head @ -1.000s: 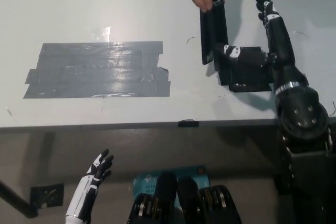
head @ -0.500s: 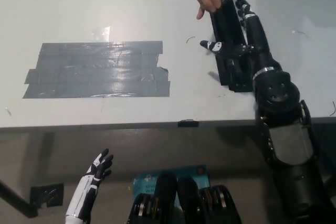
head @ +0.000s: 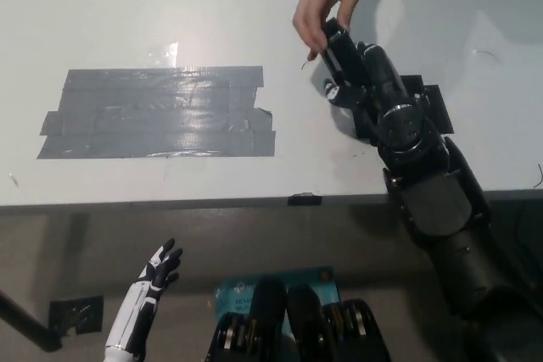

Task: A person hands a stapler to the robot and the robot grabs it with its right hand and places it on the desk infront of it

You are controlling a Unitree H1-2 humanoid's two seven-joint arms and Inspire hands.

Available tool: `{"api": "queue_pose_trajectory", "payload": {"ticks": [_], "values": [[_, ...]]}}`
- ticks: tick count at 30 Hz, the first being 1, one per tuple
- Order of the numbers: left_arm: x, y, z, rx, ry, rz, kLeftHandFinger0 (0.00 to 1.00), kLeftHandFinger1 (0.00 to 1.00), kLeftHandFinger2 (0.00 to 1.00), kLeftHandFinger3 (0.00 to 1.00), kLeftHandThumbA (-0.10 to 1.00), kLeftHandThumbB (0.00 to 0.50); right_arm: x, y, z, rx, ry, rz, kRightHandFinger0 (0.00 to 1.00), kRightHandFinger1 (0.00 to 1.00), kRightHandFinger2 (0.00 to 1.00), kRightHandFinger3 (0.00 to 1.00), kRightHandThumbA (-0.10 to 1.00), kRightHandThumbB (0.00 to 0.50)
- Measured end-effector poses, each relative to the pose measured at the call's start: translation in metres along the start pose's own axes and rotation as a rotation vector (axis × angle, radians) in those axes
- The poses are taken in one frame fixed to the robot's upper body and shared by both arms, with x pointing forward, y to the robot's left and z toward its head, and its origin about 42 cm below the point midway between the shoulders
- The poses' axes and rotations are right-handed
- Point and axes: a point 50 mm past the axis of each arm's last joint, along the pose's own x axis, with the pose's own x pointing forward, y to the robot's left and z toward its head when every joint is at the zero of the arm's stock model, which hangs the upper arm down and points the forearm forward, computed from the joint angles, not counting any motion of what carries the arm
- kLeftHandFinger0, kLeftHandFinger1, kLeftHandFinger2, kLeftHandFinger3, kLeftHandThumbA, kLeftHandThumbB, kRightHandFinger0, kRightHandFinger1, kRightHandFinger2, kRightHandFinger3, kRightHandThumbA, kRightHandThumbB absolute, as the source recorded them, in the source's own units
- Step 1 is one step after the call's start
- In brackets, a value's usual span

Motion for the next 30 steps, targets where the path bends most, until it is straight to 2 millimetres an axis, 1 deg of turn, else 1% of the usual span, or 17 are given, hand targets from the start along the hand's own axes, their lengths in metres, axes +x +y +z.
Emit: {"api": "queue_pose_trajectory", "payload": {"ticks": [1, 3, 4, 7, 11, 12, 14, 15, 17, 18, 19, 21, 23, 26, 27, 28, 30], "values": [[0.000, 0.000, 0.000, 0.000, -0.001, 0.001, 1.00, 1.00, 1.00, 1.00, 1.00, 0.486, 0.000, -0.001, -0.002, -0.015, 0.003, -0.010, 0.00, 0.19, 0.49, 0.37, -0.10, 0.258], [0.000, 0.001, 0.000, 0.001, -0.002, 0.001, 1.00, 1.00, 1.00, 1.00, 1.00, 0.486, 0.000, -0.003, -0.004, -0.029, 0.008, -0.023, 0.00, 0.28, 0.67, 0.49, -0.10, 0.248], [0.000, 0.000, 0.000, 0.001, -0.002, 0.001, 1.00, 1.00, 1.00, 1.00, 1.00, 0.486, 0.000, -0.003, -0.005, -0.031, 0.010, -0.026, 0.00, 0.31, 0.72, 0.53, -0.10, 0.248], [0.000, 0.001, 0.001, 0.001, -0.002, 0.001, 1.00, 1.00, 1.00, 1.00, 1.00, 0.485, -0.001, -0.006, -0.011, -0.039, 0.017, -0.040, 0.00, 0.37, 0.78, 0.61, -0.10, 0.235], [0.002, 0.001, 0.002, 0.002, -0.007, 0.001, 1.00, 1.00, 1.00, 1.00, 1.00, 0.478, -0.005, -0.012, -0.012, -0.044, -0.003, -0.076, 0.00, 0.38, 0.79, 0.67, -0.10, 0.192], [0.003, 0.001, 0.002, 0.002, -0.008, 0.001, 1.00, 1.00, 1.00, 1.00, 1.00, 0.478, -0.007, -0.014, -0.010, -0.043, -0.016, -0.084, 0.00, 0.39, 0.81, 0.69, -0.10, 0.193], [0.004, 0.001, 0.003, 0.003, -0.011, 0.001, 1.00, 1.00, 1.00, 1.00, 1.00, 0.493, -0.010, -0.018, -0.003, -0.036, -0.047, -0.099, 0.00, 0.42, 0.84, 0.75, -0.10, 0.176], [0.005, 0.001, 0.003, 0.004, -0.013, 0.001, 1.00, 1.00, 1.00, 1.00, 1.00, 0.491, -0.013, -0.020, 0.002, -0.032, -0.066, -0.107, 0.00, 0.44, 0.87, 0.86, -0.10, 0.143], [0.006, 0.001, 0.004, 0.007, -0.016, 0.000, 1.00, 1.00, 1.00, 1.00, 1.00, 0.492, -0.020, -0.027, 0.017, -0.015, -0.122, -0.124, 0.01, 0.49, 0.87, 0.92, -0.10, 0.129], [0.006, 0.001, 0.004, 0.007, -0.016, 0.000, 1.00, 1.00, 1.00, 1.00, 1.00, 0.492, -0.021, -0.029, 0.020, -0.012, -0.132, -0.125, 0.01, 0.50, 0.85, 0.93, -0.10, 0.140], [0.006, 0.001, 0.004, 0.009, -0.016, 0.000, 1.00, 1.00, 1.00, 1.00, 1.00, 0.492, -0.026, -0.033, 0.028, -0.002, -0.166, -0.126, 0.01, 0.50, 0.84, 0.92, -0.10, 0.137], [0.006, 0.001, 0.004, 0.009, -0.016, -0.001, 1.00, 1.00, 1.00, 1.00, 1.00, 0.492, -0.033, -0.039, 0.040, 0.008, -0.209, -0.124, 0.04, 0.51, 0.85, 0.90, -0.10, 0.148], [0.007, 0.001, 0.005, 0.010, -0.017, -0.001, 1.00, 1.00, 1.00, 1.00, 1.00, 0.495, -0.043, -0.046, 0.055, 0.019, -0.274, -0.106, 0.08, 0.55, 0.87, 0.92, -0.10, 0.157], [0.008, 0.001, 0.006, 0.011, -0.021, -0.001, 1.00, 1.00, 1.00, 1.00, 1.00, 0.489, -0.053, -0.051, 0.068, 0.024, -0.334, -0.078, 0.17, 0.63, 0.94, 1.00, -0.10, 0.180], [0.009, 0.001, 0.006, 0.013, -0.022, -0.002, 1.00, 1.00, 1.00, 1.00, 1.00, 0.488, -0.056, -0.052, 0.072, 0.022, -0.351, -0.058, 0.18, 0.62, 0.91, 0.98, -0.10, 0.176], [0.010, 0.001, 0.007, 0.013, -0.024, -0.002, 1.00, 1.00, 1.00, 1.00, 1.00, 0.487, -0.058, -0.052, 0.073, 0.019, -0.358, -0.039, 0.19, 0.58, 0.84, 0.96, -0.10, 0.169], [0.010, 0.001, 0.007, 0.014, -0.025, -0.002, 1.00, 1.00, 1.00, 1.00, 1.00, 0.489, -0.058, -0.051, 0.071, 0.013, -0.357, -0.009, 0.18, 0.57, 0.82, 0.95, -0.10, 0.164]]}}
